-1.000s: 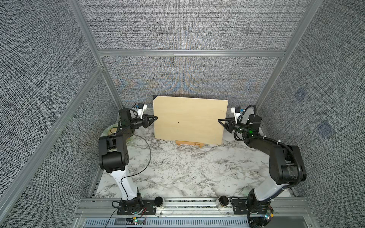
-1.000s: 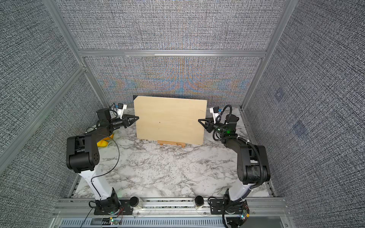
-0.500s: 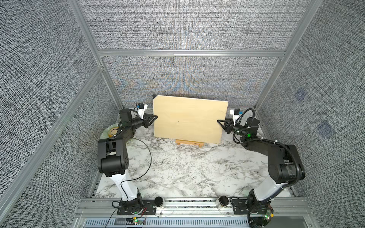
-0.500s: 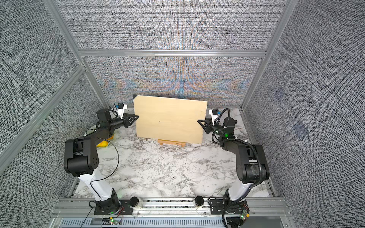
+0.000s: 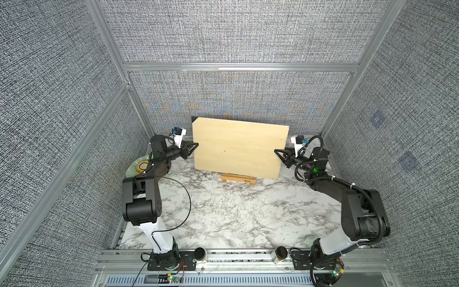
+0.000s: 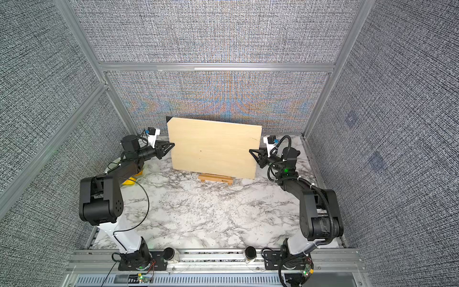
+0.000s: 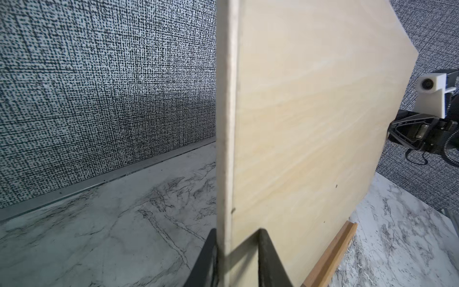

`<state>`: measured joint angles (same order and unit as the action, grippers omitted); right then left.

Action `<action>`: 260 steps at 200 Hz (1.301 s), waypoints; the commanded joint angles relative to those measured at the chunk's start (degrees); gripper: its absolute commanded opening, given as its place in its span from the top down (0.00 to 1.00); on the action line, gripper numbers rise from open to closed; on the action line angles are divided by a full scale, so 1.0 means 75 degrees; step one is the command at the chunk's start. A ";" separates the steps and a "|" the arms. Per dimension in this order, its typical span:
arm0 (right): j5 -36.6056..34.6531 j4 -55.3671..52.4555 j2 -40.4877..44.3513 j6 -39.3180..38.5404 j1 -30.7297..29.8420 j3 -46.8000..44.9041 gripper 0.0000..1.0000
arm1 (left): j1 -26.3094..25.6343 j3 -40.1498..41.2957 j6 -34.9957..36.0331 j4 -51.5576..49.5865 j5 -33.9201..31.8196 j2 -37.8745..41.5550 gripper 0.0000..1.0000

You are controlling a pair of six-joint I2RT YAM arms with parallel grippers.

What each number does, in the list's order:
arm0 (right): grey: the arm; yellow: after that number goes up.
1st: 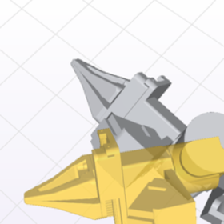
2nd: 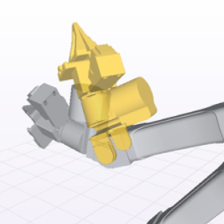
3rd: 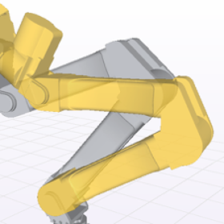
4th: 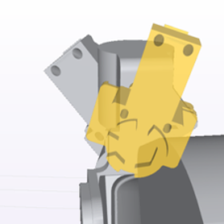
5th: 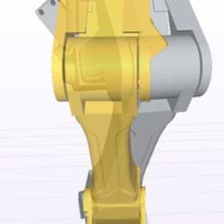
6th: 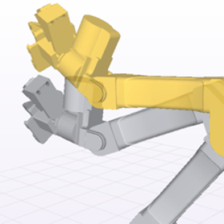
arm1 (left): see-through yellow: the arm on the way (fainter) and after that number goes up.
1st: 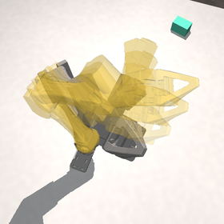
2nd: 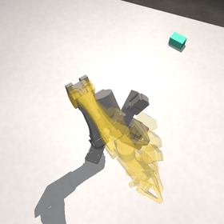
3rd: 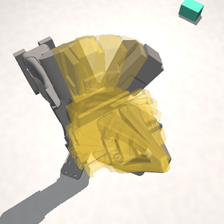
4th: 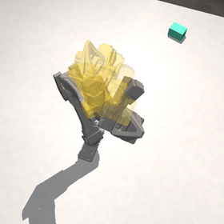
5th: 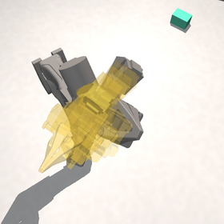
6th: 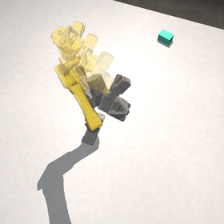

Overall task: Disassemble the easel
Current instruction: Pick up the drawing board from the easel.

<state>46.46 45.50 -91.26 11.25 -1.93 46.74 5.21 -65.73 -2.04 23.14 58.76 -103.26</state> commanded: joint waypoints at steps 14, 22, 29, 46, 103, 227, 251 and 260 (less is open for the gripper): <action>-0.1338 0.0286 0.0142 -0.0831 -0.0183 0.0007 1.00 | -0.0245 -0.0012 -0.0393 0.0590 0.0906 0.0274 1.00; -0.1339 0.0275 0.0190 -0.0833 -0.0193 0.0038 1.00 | -0.0245 -0.0033 -0.0438 0.0645 0.0926 0.0328 1.00; -0.1321 0.0204 0.0235 -0.0831 -0.0193 0.0073 1.00 | -0.0259 -0.0047 -0.0481 0.0694 0.0962 0.0367 1.00; -0.1243 0.0008 0.0335 -0.0842 -0.0191 0.0175 1.00 | -0.0261 -0.0117 -0.0582 0.0727 0.1104 0.0428 1.00; -0.0943 -0.0760 0.0977 -0.0937 -0.0188 0.0183 1.00 | -0.0282 0.0266 -0.0624 0.0592 0.1120 0.1303 1.00; -0.0762 -0.4232 0.3396 -0.0737 -0.0209 0.0775 1.00 | -0.1505 -0.1212 -0.0610 -0.1131 0.0603 0.2795 1.00; -0.0977 -0.5254 0.3882 -0.0605 -0.0202 0.1097 1.00 | -0.1837 -0.1600 -0.0821 -0.1019 0.0480 0.2672 1.00; -0.1011 -0.5570 0.4060 -0.0527 -0.0187 0.1115 1.00 | -0.1960 -0.1700 -0.0986 -0.0826 0.0485 0.2590 1.00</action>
<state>40.91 13.02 -62.89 10.11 -2.13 53.69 -5.17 -76.20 -6.00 11.55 32.51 -83.68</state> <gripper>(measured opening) 0.259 0.225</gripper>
